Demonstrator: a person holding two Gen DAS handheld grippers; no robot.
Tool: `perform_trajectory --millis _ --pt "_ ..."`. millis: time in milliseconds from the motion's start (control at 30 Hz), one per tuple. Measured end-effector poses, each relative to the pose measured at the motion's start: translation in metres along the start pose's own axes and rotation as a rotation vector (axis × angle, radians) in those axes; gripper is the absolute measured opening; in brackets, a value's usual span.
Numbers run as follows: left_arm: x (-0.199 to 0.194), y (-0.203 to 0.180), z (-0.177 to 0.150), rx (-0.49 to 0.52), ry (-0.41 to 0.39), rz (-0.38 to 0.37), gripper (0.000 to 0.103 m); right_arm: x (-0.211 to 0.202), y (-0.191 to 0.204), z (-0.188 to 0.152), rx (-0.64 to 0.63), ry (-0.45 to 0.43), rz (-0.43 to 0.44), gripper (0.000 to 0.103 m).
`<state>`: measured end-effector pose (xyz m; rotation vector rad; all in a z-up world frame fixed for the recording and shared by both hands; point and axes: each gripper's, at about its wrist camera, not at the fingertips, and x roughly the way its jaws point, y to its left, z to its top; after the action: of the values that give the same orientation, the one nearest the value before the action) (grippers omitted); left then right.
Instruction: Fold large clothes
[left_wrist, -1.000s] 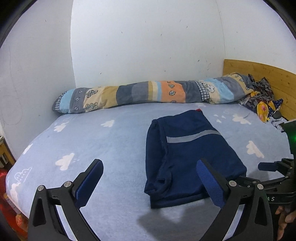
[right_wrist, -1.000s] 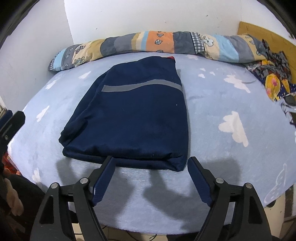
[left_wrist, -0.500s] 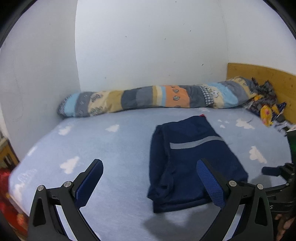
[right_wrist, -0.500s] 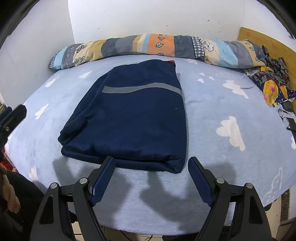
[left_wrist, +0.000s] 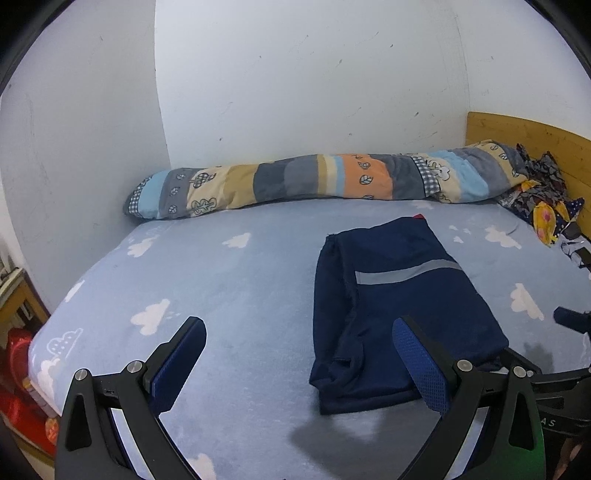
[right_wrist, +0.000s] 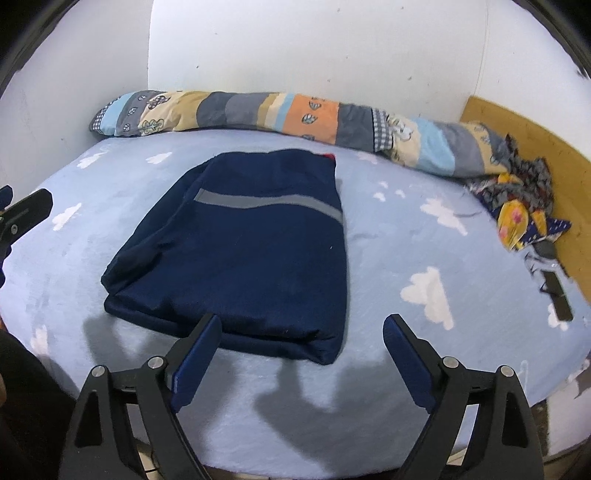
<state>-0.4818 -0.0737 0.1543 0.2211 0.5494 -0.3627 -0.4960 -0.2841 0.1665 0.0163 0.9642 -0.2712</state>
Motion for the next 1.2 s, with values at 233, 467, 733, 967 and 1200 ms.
perform_trajectory --millis 233,467,733,967,1200 --pt "0.0 -0.011 0.002 0.038 0.003 0.063 0.102 -0.005 0.005 0.002 -0.031 -0.037 -0.039 0.095" --pt "-0.005 -0.018 0.004 0.064 -0.002 0.106 0.102 -0.008 0.0 0.003 -0.005 -0.06 -0.042 0.095" --pt "-0.004 -0.034 0.002 0.138 0.008 0.185 0.102 -0.009 -0.002 0.004 -0.007 -0.068 -0.037 0.095" --pt "-0.001 -0.039 -0.002 0.152 0.016 0.187 0.102 -0.009 -0.002 0.004 -0.01 -0.071 -0.039 0.095" --pt "0.003 -0.034 0.001 0.134 0.026 0.197 0.102 -0.009 -0.001 0.004 -0.01 -0.07 -0.04 0.095"
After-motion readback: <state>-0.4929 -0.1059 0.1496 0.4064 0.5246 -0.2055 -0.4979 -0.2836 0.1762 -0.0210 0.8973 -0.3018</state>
